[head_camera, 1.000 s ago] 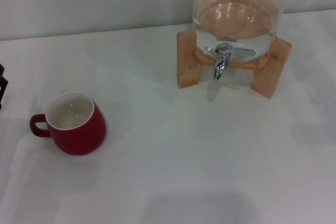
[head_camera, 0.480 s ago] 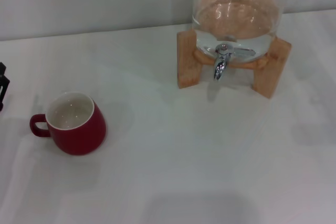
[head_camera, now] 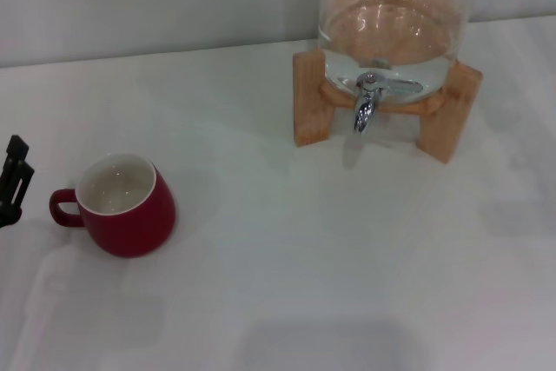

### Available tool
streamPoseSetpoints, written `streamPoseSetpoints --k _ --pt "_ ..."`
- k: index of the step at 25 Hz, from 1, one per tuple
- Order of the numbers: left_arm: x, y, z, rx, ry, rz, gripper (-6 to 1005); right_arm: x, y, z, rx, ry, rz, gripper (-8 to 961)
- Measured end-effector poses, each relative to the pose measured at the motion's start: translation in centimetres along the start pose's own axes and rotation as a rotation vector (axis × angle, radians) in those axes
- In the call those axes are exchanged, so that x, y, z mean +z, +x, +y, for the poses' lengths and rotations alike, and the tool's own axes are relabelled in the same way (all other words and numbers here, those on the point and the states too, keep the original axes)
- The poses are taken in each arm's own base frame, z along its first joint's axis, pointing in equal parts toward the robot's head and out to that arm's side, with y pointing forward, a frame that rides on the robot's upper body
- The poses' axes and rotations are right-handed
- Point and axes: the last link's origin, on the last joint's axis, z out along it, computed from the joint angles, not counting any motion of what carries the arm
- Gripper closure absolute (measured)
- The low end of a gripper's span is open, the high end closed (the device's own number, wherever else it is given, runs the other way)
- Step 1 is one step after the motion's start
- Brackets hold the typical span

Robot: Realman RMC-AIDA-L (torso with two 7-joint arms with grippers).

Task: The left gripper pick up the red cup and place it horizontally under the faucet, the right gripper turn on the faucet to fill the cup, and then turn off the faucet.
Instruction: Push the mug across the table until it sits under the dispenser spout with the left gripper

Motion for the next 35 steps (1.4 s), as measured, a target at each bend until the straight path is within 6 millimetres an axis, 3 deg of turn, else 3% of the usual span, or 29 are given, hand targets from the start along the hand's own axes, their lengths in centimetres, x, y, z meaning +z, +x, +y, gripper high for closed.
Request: streamPoseSetpoints --k 13,35 --pt "-2.3 -1.4 -0.3 -0.004 0.023 -0.061 333 1.3 -0.1 0.7 -0.010 -0.031 0.007 279" --pt "-3.2 -2.3 0.5 -0.014 0.004 -0.103 348 1.5 -0.2 0.5 -0.016 -0.030 0.008 280"
